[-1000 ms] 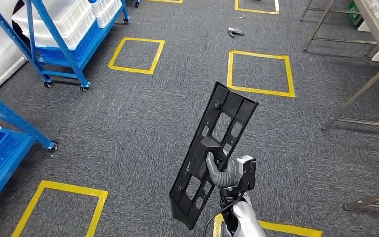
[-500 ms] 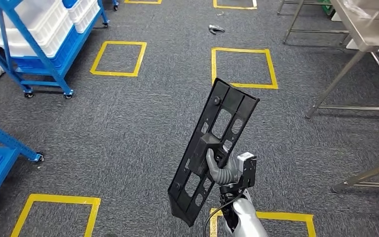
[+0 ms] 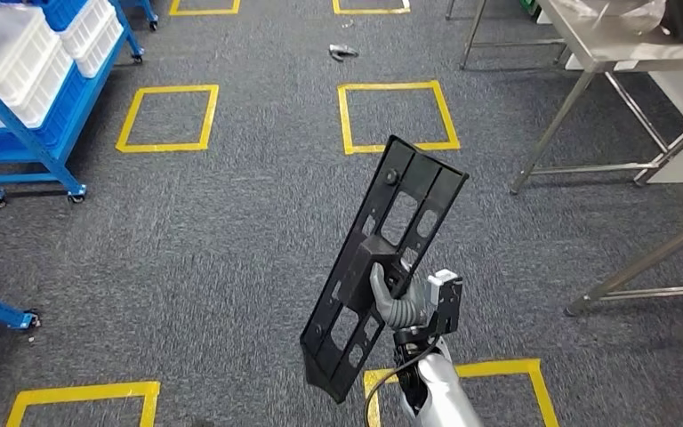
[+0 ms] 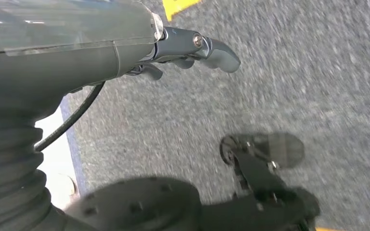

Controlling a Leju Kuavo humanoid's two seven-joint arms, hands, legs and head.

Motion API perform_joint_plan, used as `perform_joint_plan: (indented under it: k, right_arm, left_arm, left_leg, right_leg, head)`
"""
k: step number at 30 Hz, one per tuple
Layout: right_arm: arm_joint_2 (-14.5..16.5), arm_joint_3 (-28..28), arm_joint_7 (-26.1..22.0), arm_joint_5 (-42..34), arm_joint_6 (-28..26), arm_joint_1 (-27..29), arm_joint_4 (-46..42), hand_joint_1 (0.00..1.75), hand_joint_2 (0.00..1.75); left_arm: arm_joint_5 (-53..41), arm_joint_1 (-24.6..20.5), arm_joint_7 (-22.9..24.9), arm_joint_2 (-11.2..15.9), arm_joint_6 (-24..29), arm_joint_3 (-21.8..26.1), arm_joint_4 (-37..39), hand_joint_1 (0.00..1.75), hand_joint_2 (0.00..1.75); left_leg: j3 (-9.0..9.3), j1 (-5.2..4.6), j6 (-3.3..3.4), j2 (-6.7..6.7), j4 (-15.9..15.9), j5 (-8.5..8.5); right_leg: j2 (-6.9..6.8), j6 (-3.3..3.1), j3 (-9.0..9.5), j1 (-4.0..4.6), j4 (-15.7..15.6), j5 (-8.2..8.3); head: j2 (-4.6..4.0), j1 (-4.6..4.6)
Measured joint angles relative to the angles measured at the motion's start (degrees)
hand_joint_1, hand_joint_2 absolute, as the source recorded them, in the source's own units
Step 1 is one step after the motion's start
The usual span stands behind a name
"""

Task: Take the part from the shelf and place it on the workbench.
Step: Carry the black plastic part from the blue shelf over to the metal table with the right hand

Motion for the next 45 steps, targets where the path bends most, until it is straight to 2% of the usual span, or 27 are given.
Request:
perform_joint_plan:
  k: [1, 3, 6, 7, 8, 9, 10, 12, 14, 16, 18, 19, 20, 22, 23, 24, 25, 27, 29, 32, 35, 37, 39, 41, 42, 43, 45]
  right_arm:
    - [-0.03, -0.01, 0.01, -0.07, 0.02, 0.13, -0.04, 1.75, 1.75]
    - [-0.13, -0.02, 0.0, -0.21, -0.01, 0.47, -0.32, 1.75, 1.75]
    - [-0.25, -0.02, 0.0, -0.42, -0.08, 0.93, -1.11, 1.75, 1.75]
    - [-0.29, -0.03, 0.04, -0.5, -0.11, 1.2, -1.38, 1.75, 1.75]
    - [-0.36, -0.04, 0.1, -0.56, -0.15, 1.56, -1.63, 1.75, 1.75]
    - [-0.43, -0.05, 0.19, -0.59, -0.18, 1.92, -1.9, 1.75, 1.75]
    - [-0.48, -0.05, 0.3, -0.61, -0.18, 2.19, -2.2, 1.75, 1.75]
    - [-0.51, -0.06, 0.54, -0.61, -0.18, 2.4, -2.88, 1.75, 1.75]
    - [-0.52, -0.07, 0.73, -0.63, -0.17, 2.41, -3.52, 1.75, 1.75]
    - [-0.59, -0.12, 0.85, -0.66, -0.19, 2.62, -3.86, 1.75, 1.75]
    - [-0.61, -0.19, 0.91, -0.67, -0.2, 2.95, -4.17, 1.75, 1.75]
    - [-0.58, -0.21, 0.92, -0.68, -0.17, 3.02, -4.34, 1.75, 1.75]
    - [-0.55, -0.23, 0.94, -0.69, -0.15, 3.05, -4.47, 1.75, 1.75]
    - [-0.5, -0.26, 0.97, -0.69, -0.11, 3.05, -4.55, 1.75, 1.75]
    - [-0.5, -0.27, 0.97, -0.67, -0.11, 3.09, -4.56, 1.75, 1.75]
    - [-0.49, -0.29, 0.96, -0.59, -0.12, 3.12, -4.56, 1.75, 1.75]
    - [-0.49, -0.3, 0.92, -0.45, -0.14, 3.13, -4.56, 1.75, 1.75]
    - [-0.47, -0.3, 0.81, -0.11, -0.21, 3.07, -4.55, 1.75, 1.75]
    - [-0.39, -0.25, 0.63, 0.26, -0.4, 2.94, -4.54, 1.75, 1.75]
    - [-0.28, -0.15, 0.29, 0.69, -0.7, 2.88, -4.53, 1.75, 1.75]
    - [-0.28, -0.15, 0.25, 0.73, -0.73, 2.89, -4.53, 1.75, 1.75]
    - [-0.27, -0.14, 0.13, 0.78, -0.94, 2.88, -4.52, 1.75, 1.75]
    - [-0.26, -0.04, -0.02, 0.86, -1.2, 2.71, -4.39, 1.75, 1.75]
    - [-0.27, 0.05, -0.09, 0.89, -1.31, 2.66, -4.14, 1.75, 1.75]
    - [-0.27, 0.05, -0.14, 0.86, -1.32, 2.72, -4.03, 1.75, 1.75]
    - [-0.28, 0.05, -0.26, 0.76, -1.24, 2.72, -3.96, 1.75, 1.75]
    - [-0.27, 0.05, -0.78, 0.37, -0.67, 2.51, -3.93, 1.75, 1.75]
  left_arm:
    - [-0.21, -0.01, -0.03, 0.01, -0.01, 0.0, 0.0, 0.0, 1.75]
    - [-0.65, -0.17, -0.13, 0.05, -0.01, -0.02, 0.0, 0.0, 1.75]
    - [-1.32, -0.4, -0.1, 0.08, -0.1, -0.12, 0.0, 0.0, 1.75]
    - [-1.58, -0.41, -0.02, 0.08, -0.15, -0.19, 0.0, 0.0, 1.75]
    - [-1.81, -0.46, 0.08, 0.09, -0.19, -0.29, 0.0, 0.0, 1.75]
    - [-1.98, -0.55, 0.15, 0.09, -0.21, -0.4, 0.0, 0.0, 1.75]
    - [-2.18, -0.68, 0.2, 0.08, -0.24, -0.49, 0.0, 0.0, 1.75]
    - [-2.5, -0.97, 0.16, 0.04, -0.3, -0.7, 0.0, 0.0, 1.75]
    - [-2.78, -1.17, 0.02, -0.01, -0.32, -1.01, 0.0, 0.0, 1.75]
    - [-2.96, -1.35, -0.14, -0.02, -0.31, -1.36, -0.01, 0.0, 1.75]
    - [-2.98, -1.56, -0.27, 0.0, -0.3, -1.58, -0.02, 0.0, 1.75]
    - [-2.96, -1.63, -0.36, 0.01, -0.28, -1.63, -0.02, 0.0, 1.75]
    - [-2.91, -1.62, -0.43, 0.02, -0.27, -1.66, -0.02, 0.0, 1.75]
    - [-2.76, -1.46, -0.55, 0.02, -0.22, -1.68, -0.02, 0.0, 1.75]
    - [-2.67, -1.34, -0.58, 0.03, -0.21, -1.68, -0.02, 0.0, 1.75]
    - [-2.62, -1.24, -0.62, 0.04, -0.19, -1.68, -0.02, 0.0, 1.75]
    - [-2.58, -1.17, -0.67, 0.07, -0.16, -1.68, -0.02, 0.0, 1.75]
    - [-2.55, -1.13, -0.75, 0.11, -0.11, -1.68, -0.02, 0.0, 1.75]
    - [-2.51, -1.08, -0.8, 0.13, -0.07, -1.68, -0.02, 0.0, 1.75]
    - [-2.51, -1.01, -0.76, 0.16, 0.02, -1.68, -0.04, 0.0, 1.75]
    - [-2.52, -1.0, -0.75, 0.17, 0.03, -1.68, -0.04, 0.0, 1.75]
    - [-2.54, -1.02, -0.75, 0.17, 0.04, -1.68, -0.04, 0.0, 1.75]
    - [-2.57, -0.9, -0.78, 0.19, 0.09, -1.68, -0.04, 0.0, 1.75]
    - [-2.59, -0.74, -0.8, 0.23, 0.17, -1.69, -0.04, 0.0, 1.75]
    - [-2.61, -0.75, -0.8, 0.25, 0.2, -1.69, -0.04, 0.0, 1.75]
    - [-2.64, -0.79, -0.8, 0.26, 0.21, -1.72, -0.04, 0.0, 1.75]
    - [-2.75, -0.89, -0.79, 0.21, 0.23, -1.8, -0.04, 0.0, 1.75]
  left_leg:
    - [-0.05, 0.04, 0.39, 0.31, -0.08, 0.19]
    - [0.03, 0.08, 1.18, 0.99, -0.56, 0.59]
    - [-0.02, -0.08, 1.85, 2.24, -0.84, 0.8]
    - [-0.05, -0.16, 1.93, 2.72, -0.81, 0.78]
    - [-0.06, -0.22, 1.97, 3.2, -0.78, 0.74]
    - [-0.04, -0.28, 1.99, 3.64, -0.75, 0.7]
    - [0.02, -0.35, 1.98, 4.05, -0.72, 0.65]
    - [0.17, -0.62, 1.83, 4.83, -0.66, 0.49]
    - [0.23, -0.87, 1.46, 5.57, -0.62, 0.35]
    - [0.41, -0.96, 0.96, 6.34, -0.73, 0.28]
    - [0.27, -0.9, 0.36, 5.64, 0.19, -0.66]
    - [-0.43, -0.82, 0.08, 4.78, 2.01, -1.92]
    - [-1.77, -0.64, -0.16, 3.74, 5.09, -3.69]
    - [-5.17, -0.39, -0.53, 2.81, 12.5, -6.94]
    - [-6.27, -0.25, -0.71, 2.71, 14.77, -7.35]
    - [-6.38, -0.1, -0.86, 2.68, 14.84, -6.59]
    - [-5.44, 0.07, -0.98, 2.57, 12.68, -4.82]
    - [-2.13, 0.47, -1.12, 1.34, 5.45, -1.24]
    - [-0.23, 0.65, -0.82, -0.23, 1.11, -0.26]
    - [-0.2, 0.42, -0.15, -0.36, 0.72, -0.45]
    - [-0.2, 0.35, -0.06, -0.29, 0.75, -0.44]
    - [-0.1, 0.53, 0.52, 0.2, 0.33, -0.15]
    - [-0.05, 0.52, 1.42, 1.65, -0.15, 0.17]
    - [-0.08, 0.26, 1.79, 3.09, -0.22, 0.17]
    - [-0.03, 0.18, 1.79, 3.53, -0.22, 0.12]
    - [0.07, 0.1, 1.76, 3.95, -0.22, 0.05]
    - [0.28, -0.16, 1.54, 4.71, -0.19, -0.14]
  right_leg:
    - [0.18, 0.34, -0.13, -0.09, -0.05, 0.03]
    - [-0.9, 0.91, -0.72, -0.1, 1.15, -1.0]
    - [-3.41, 1.49, -5.05, -0.15, 10.54, -6.05]
    - [-3.68, 1.6, -6.65, -0.19, 13.94, -7.3]
    - [-3.79, 1.62, -7.36, -0.19, 15.42, -7.37]
    - [-3.9, 1.55, -7.02, -0.17, 14.81, -6.41]
    - [-4.19, 1.34, -5.58, -0.1, 12.01, -4.62]
    - [-5.93, 0.54, -1.45, 0.38, 4.04, -1.29]
    - [-7.17, -0.12, 0.62, 0.97, -0.3, -0.27]
    - [-6.53, -0.46, 0.63, 1.03, -0.8, -0.2]
    - [-5.69, -0.89, 0.88, 0.6, -1.34, 0.18]
    - [-5.29, -1.14, 1.01, 0.35, -1.6, 0.37]
    - [-4.88, -1.28, 1.06, 0.23, -1.7, 0.48]
    - [-3.93, -1.43, 0.96, 0.18, -1.62, 0.53]
    - [-3.38, -1.43, 0.93, 0.16, -1.54, 0.52]
    - [-2.82, -1.38, 0.9, 0.12, -1.39, 0.49]
    - [-2.23, -1.25, 0.89, 0.03, -1.16, 0.4]
    - [-1.2, -0.73, 0.75, -0.12, -0.49, 0.06]
    - [-0.38, -0.08, 0.19, -0.15, 0.2, -0.14]
    - [0.36, 0.65, -0.39, -0.21, 0.27, 0.14]
    - [0.46, 0.74, -0.4, -0.22, 0.22, 0.19]
    - [0.2, 1.11, -0.57, -0.3, 0.53, -0.14]
    - [-1.94, 1.85, -4.11, -0.44, 8.0, -4.01]
    - [-3.89, 2.19, -7.46, -0.51, 15.12, -6.74]
    - [-4.03, 2.06, -6.86, -0.49, 14.01, -5.54]
    - [-4.35, 1.77, -5.21, -0.4, 10.87, -3.61]
    - [-6.17, 0.86, -1.29, 0.2, 3.27, -0.75]
  head:
    - [0.0, 0.01]
    - [0.0, 0.09]
    - [0.0, 0.28]
    - [0.0, 0.27]
    - [0.0, 0.27]
    - [0.0, 0.27]
    - [0.0, 0.27]
    - [0.0, 0.26]
    - [0.0, 0.23]
    - [0.0, 0.23]
    - [0.0, 0.2]
    - [0.0, 0.16]
    - [0.0, 0.14]
    - [0.0, 0.11]
    - [0.0, 0.11]
    - [0.0, 0.11]
    - [0.0, 0.11]
    - [0.0, 0.11]
    - [0.0, 0.16]
    - [0.0, 0.14]
    - [0.0, 0.14]
    - [0.0, 0.17]
    - [0.0, 0.34]
    - [0.0, 0.47]
    - [0.0, 0.47]
    - [0.0, 0.47]
    - [0.0, 0.46]
